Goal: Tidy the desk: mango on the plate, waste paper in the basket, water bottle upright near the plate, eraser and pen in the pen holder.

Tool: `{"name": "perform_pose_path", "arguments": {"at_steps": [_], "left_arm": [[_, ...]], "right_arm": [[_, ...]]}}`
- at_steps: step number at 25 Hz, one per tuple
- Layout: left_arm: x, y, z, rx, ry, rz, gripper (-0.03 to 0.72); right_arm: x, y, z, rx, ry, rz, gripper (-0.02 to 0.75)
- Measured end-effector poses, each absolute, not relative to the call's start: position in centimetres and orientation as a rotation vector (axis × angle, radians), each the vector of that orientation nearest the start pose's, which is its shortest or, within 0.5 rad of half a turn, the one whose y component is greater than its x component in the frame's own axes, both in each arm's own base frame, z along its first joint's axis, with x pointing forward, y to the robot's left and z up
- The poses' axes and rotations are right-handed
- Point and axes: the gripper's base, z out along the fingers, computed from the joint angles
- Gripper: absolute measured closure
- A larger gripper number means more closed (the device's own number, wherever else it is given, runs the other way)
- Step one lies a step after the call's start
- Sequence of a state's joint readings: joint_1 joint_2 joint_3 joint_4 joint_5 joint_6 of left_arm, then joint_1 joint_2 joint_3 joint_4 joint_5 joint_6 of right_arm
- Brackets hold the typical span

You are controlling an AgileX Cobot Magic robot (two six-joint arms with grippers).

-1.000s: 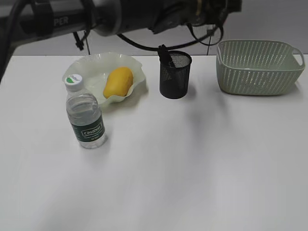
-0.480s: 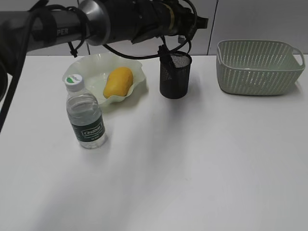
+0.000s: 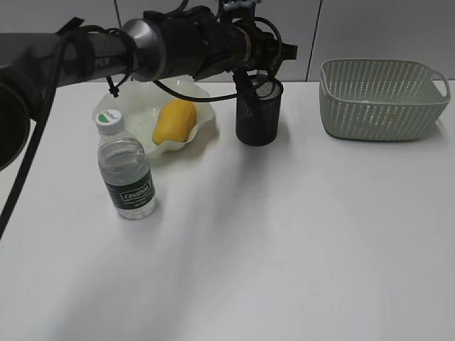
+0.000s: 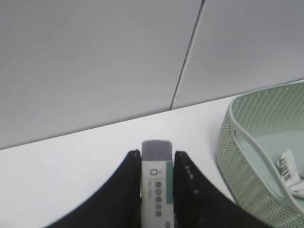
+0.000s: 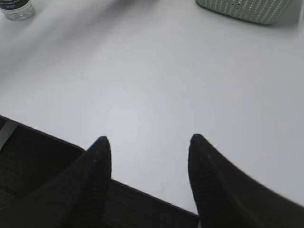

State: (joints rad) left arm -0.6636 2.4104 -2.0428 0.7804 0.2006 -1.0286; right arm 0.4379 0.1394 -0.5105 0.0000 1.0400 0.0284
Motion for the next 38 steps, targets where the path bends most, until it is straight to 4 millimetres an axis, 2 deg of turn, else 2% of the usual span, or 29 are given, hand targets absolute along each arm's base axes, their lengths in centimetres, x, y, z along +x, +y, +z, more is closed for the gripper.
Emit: {"name": "perform_pose_path", "arguments": {"at_steps": [5, 8, 11, 14, 16, 19, 23, 25, 28, 31, 33, 36, 38], "left_arm": [[45.3, -33.6, 19.5, 0.266, 2.032, -0.457, 0.328], [45.1, -33.4, 20.1, 0.236, 2.053, -0.44, 0.305], [44.5, -33.1, 23.4, 0.27, 2.003, -0.421, 0.337], [42.8, -32.7, 28.8, 0.353, 1.92, -0.41, 0.411], [41.6, -32.3, 31.4, 0.4, 1.908, -0.409, 0.45], [39.9, -31.5, 33.6, 0.563, 1.954, -0.353, 0.466], [37.8, -29.7, 35.5, 0.783, 2.008, -0.345, 0.47], [36.4, -28.1, 36.6, 0.83, 2.006, -0.337, 0.47], [33.3, -23.8, 38.5, 0.813, 2.007, -0.312, 0.458], [29.6, -18.8, 38.1, 0.76, 2.046, -0.28, 0.39], [26.5, -15.6, 36.5, 0.732, 2.092, -0.255, 0.321], [20.9, -11.1, 35.2, 0.685, 2.103, -0.229, 0.239], [16.8, -8.6, 34.6, 0.651, 2.068, -0.222, 0.213]], "right_arm": [[1.5, 0.7, 28.1, -0.44, 2.12, 0.27, 0.318], [1.5, 0.7, 28.1, -0.44, 2.12, 0.27, 0.318], [1.5, 0.7, 28.1, -0.44, 2.12, 0.27, 0.318], [1.5, 0.7, 28.1, -0.44, 2.12, 0.27, 0.318], [1.5, 0.7, 28.1, -0.44, 2.12, 0.27, 0.323], [1.5, 0.7, 28.1, -0.44, 2.12, 0.27, 0.34], [1.5, 0.7, 28.1, -0.44, 2.12, 0.27, 0.372], [1.5, 0.7, 28.1, -0.44, 2.12, 0.27, 0.379], [1.5, 0.7, 28.1, -0.44, 2.12, 0.27, 0.383], [1.5, 0.7, 28.1, -0.44, 2.12, 0.27, 0.386], [1.5, 0.7, 28.1, -0.44, 2.12, 0.27, 0.377], [1.5, 0.7, 28.1, -0.44, 2.12, 0.27, 0.309], [1.5, 0.7, 28.1, -0.44, 2.12, 0.27, 0.253]]}}
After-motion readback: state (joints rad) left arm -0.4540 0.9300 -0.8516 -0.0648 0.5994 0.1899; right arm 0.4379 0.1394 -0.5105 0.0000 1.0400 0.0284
